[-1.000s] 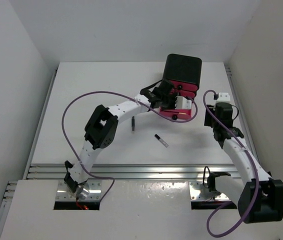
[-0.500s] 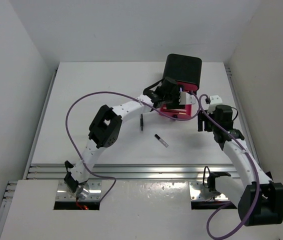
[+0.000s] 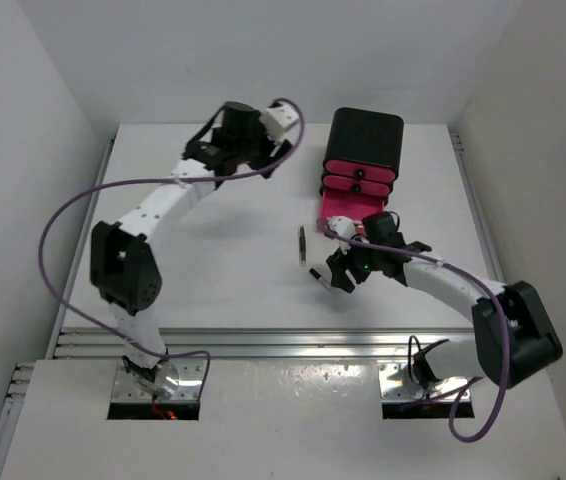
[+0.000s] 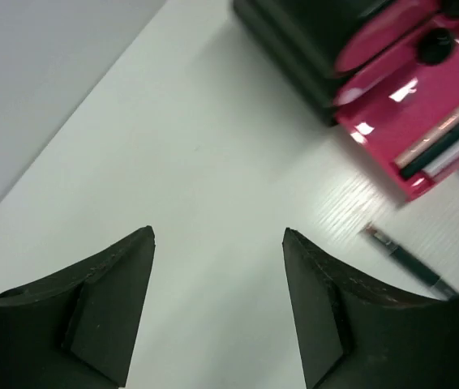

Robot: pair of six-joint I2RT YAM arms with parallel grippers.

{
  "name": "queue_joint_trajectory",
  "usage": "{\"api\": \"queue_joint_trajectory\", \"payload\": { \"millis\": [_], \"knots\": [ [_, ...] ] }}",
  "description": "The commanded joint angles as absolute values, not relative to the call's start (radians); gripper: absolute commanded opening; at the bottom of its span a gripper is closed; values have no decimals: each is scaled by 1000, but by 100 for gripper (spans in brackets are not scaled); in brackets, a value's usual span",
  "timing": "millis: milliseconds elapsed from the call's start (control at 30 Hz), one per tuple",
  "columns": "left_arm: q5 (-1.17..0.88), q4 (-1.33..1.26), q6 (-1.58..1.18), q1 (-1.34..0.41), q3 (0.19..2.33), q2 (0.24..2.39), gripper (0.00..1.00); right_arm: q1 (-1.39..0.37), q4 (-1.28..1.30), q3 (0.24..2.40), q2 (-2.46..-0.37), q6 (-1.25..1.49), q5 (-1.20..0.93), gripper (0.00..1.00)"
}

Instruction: Organize the makeup

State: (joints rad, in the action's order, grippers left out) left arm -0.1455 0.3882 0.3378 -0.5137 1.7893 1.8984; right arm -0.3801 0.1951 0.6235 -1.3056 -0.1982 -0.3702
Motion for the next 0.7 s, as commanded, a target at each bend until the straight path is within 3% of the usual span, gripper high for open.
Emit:
{"api": "queue_joint_trajectory", "payload": {
  "millis": [0, 167, 300, 333, 367, 400, 533, 667],
  "knots": [
    [-176, 449, 172, -439, 1651, 1760, 70, -466, 149, 684, -1394, -259, -338, 66],
    [-198, 471, 150, -351, 1465, 1635, 70, -505, 129, 712, -1535, -235, -272, 62],
    [-218, 471, 150, -279, 1385, 1583, 70, -541, 163, 759, -1609, -229, -200, 52],
    [-227, 471, 150, -258, 1370, 1569, 69, -561, 167, 771, -1641, -229, -154, 42],
    [-227, 471, 150, -258, 1370, 1560, 69, -566, 170, 772, -1654, -229, -153, 42],
    [-239, 471, 150, -247, 1361, 1560, 69, -552, 167, 776, -1670, -216, -126, 30],
    [-276, 471, 172, -196, 1341, 1560, 69, -581, 204, 775, -1678, -201, -118, 0],
    [-299, 460, 181, -175, 1341, 1571, 68, -618, 262, 758, -1616, -267, -143, 0]
  ]
}}
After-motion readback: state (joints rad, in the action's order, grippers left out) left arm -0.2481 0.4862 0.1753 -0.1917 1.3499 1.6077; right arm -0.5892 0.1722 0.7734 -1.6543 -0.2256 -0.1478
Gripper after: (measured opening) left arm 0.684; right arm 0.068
